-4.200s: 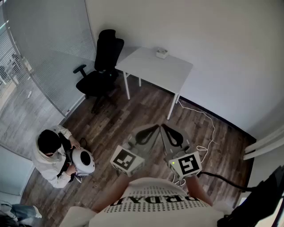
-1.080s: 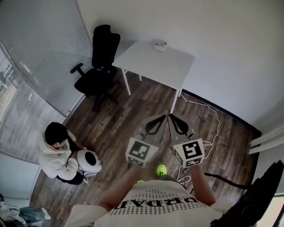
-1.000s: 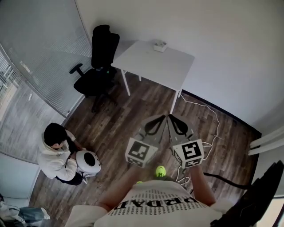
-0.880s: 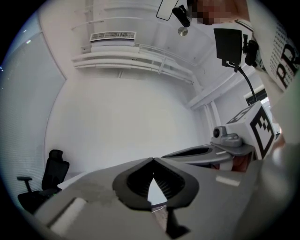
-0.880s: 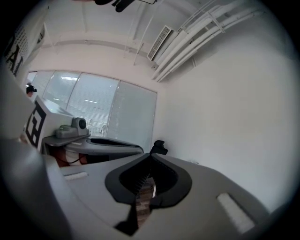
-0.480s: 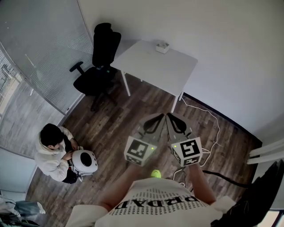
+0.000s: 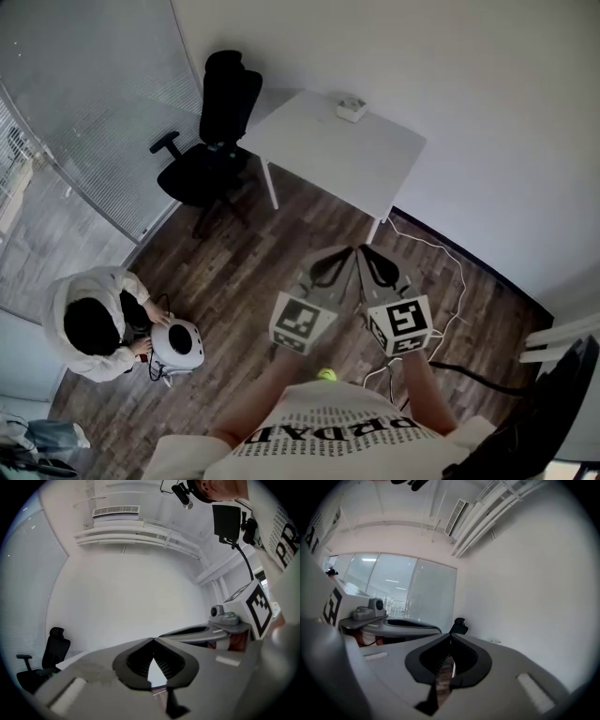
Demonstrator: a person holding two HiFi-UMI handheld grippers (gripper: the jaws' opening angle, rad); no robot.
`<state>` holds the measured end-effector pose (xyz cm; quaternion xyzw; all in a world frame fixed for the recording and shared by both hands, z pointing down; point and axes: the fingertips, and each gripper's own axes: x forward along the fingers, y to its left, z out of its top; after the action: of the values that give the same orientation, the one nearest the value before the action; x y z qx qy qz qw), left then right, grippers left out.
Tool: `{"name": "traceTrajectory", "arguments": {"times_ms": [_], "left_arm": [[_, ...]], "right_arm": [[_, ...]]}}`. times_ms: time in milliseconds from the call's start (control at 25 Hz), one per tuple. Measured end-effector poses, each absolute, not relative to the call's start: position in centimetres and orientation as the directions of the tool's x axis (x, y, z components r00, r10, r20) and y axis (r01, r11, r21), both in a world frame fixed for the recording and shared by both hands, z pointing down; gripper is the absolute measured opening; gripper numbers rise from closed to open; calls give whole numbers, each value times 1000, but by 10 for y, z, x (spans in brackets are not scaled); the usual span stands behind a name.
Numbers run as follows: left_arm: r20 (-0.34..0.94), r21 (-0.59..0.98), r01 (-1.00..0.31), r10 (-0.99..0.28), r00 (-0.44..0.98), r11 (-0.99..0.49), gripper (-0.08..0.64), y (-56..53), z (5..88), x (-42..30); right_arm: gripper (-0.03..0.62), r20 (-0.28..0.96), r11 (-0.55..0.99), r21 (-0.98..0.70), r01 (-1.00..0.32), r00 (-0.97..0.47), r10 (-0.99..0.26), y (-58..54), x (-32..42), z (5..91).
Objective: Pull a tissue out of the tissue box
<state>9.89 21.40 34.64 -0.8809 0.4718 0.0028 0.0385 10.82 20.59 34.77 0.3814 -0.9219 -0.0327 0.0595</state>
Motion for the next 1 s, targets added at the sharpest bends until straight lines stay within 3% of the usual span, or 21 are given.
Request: {"name": "traceTrajectory", "arguments": {"times_ms": [1000], "left_arm": [[-36,-74,-793,-793,608,-605,-8,70,331,53]], "right_arm": [[17,60,645,91,-758,-643,-764,66,65,326]]}}
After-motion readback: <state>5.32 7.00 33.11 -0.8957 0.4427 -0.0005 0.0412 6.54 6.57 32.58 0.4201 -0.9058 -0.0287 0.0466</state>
